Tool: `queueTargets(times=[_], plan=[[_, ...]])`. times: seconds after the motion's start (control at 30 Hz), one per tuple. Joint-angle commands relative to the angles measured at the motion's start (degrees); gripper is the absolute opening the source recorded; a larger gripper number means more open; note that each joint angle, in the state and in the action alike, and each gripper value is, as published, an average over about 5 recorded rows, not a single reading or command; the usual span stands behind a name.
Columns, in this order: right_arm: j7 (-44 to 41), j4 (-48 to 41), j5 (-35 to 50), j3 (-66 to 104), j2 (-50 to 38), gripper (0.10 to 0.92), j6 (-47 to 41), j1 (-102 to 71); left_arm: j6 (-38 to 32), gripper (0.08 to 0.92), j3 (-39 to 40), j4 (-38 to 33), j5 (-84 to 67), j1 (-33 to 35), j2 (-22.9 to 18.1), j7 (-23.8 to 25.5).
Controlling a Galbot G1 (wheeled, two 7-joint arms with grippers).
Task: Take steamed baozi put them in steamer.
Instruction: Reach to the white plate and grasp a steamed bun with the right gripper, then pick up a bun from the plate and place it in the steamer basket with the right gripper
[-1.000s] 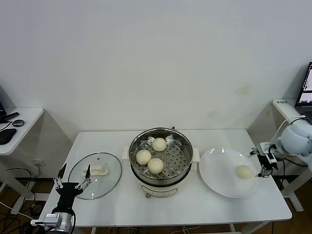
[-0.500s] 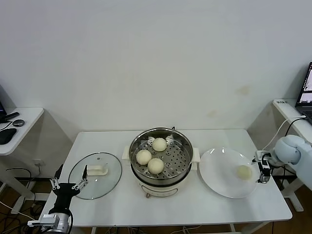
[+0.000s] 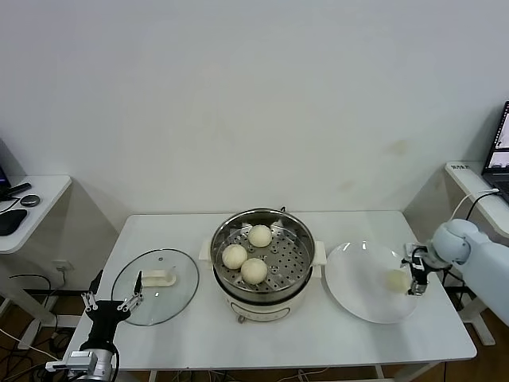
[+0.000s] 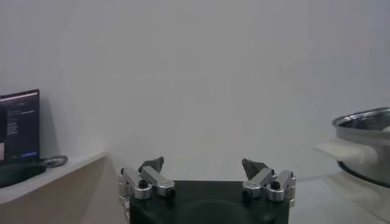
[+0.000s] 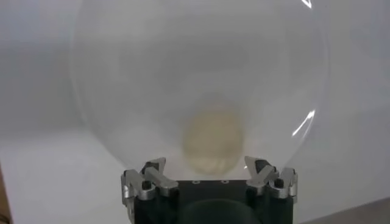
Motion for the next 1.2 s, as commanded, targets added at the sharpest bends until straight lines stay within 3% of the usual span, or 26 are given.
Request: queueTargets(times=[0.03,0.47,0.77,0.97,1.2], plan=[[-0.7,-3.1,-0.5,-1.9,2.9,0.763,-0.7,2.0,-0.1,0.823,-0.1,0.0,-0.1,0.1,0.0,0.1],[-2.6,-2.9,-0.7,-2.7,3.1,0.563,-1.6,2.3,-0.2,0.823,-0.4,0.3,-0.4,0.0,0.1,0.2],[-3.0,0.7,1.8,-4.7,0.0,0.351,-2.6,4.7,-0.1,0.823,-0.3,-0.3,-0.5,0.2,0.1,0.2],[-2.7,8.4,9.7,-11.3,-6.1,0.347,-5.4,13.6,0.0,0.823,0.0,-0.9,-0.4,0.0,0.4,0.2],[0.0,19.3,26.7,-27.4,-8.0,0.356,-11.8,36.0,0.6,0.823,1.1,-1.4,-0.4,-0.7,0.6,0.3]])
